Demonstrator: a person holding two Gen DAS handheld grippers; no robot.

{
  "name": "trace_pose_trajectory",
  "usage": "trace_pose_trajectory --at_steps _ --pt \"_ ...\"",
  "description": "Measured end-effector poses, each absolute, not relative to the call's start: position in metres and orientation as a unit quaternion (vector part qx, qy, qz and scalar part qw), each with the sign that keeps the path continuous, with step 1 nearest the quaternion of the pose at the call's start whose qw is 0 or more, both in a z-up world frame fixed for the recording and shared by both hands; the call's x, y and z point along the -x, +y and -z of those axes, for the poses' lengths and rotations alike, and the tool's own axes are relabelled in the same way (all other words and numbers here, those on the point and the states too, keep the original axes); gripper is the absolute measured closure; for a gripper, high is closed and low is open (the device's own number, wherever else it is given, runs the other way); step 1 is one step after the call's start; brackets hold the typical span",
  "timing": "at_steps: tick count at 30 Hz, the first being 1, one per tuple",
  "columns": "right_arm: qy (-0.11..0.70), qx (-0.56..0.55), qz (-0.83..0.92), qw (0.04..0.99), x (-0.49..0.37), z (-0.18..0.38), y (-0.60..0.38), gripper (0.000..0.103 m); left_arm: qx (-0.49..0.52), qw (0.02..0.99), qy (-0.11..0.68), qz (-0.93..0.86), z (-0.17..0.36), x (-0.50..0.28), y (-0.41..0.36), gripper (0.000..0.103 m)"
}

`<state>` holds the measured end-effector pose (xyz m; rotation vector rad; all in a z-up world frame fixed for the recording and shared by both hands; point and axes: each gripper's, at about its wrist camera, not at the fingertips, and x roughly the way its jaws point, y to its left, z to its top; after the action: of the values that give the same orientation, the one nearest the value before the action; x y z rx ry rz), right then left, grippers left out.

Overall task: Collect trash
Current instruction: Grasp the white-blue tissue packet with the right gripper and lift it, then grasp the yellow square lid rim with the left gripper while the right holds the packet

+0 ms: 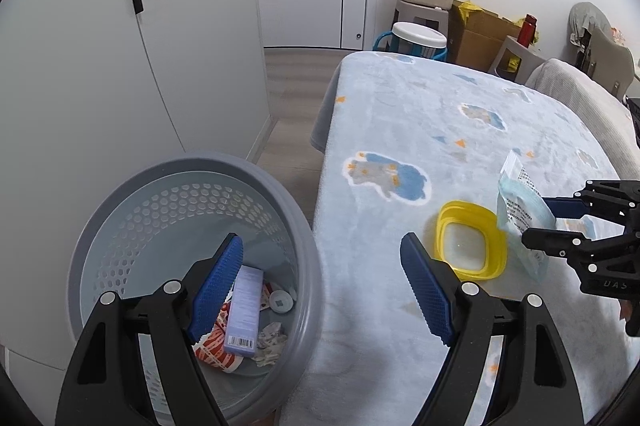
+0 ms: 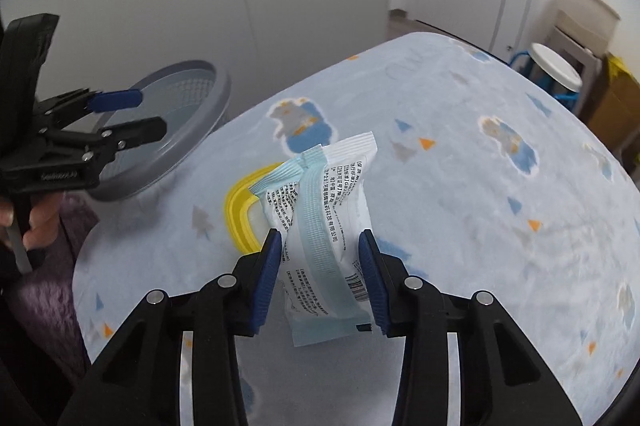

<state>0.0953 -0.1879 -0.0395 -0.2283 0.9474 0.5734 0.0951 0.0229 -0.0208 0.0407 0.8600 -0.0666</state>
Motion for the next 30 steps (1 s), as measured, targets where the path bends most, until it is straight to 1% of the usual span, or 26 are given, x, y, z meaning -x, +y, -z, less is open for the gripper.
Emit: trace_pose_trajectory --at_steps 10,13,17,21,26,30 --pt "0.469 0.001 -0.139 0.872 -0.088 0.039 -0.219 0.064 -0.020 0.912 0.408 0.045 0.017 -0.089 0.019 0.025" --pt "0.456 -0.046 -0.109 0.882 -0.078 0.032 -0.231 0.064 -0.019 0.912 0.406 0.053 0.016 -0.087 0.017 0.025" --pt "0.438 -0.081 -0.080 0.892 -0.065 0.027 -0.241 0.064 -0.027 0.908 0.409 0.083 0.018 -0.084 0.007 0.025" --pt "0.426 -0.100 -0.064 0.897 -0.056 0.028 -0.244 0.064 -0.039 0.903 0.414 0.109 0.021 -0.080 -0.006 0.025" --pt "0.413 -0.098 -0.055 0.904 -0.051 0.022 -0.247 0.064 -0.055 0.894 0.420 0.146 0.027 -0.079 -0.029 0.025" --pt "0.402 -0.111 -0.053 0.907 -0.048 0.020 -0.255 0.064 -0.060 0.879 0.442 0.168 0.039 -0.086 -0.049 0.025"
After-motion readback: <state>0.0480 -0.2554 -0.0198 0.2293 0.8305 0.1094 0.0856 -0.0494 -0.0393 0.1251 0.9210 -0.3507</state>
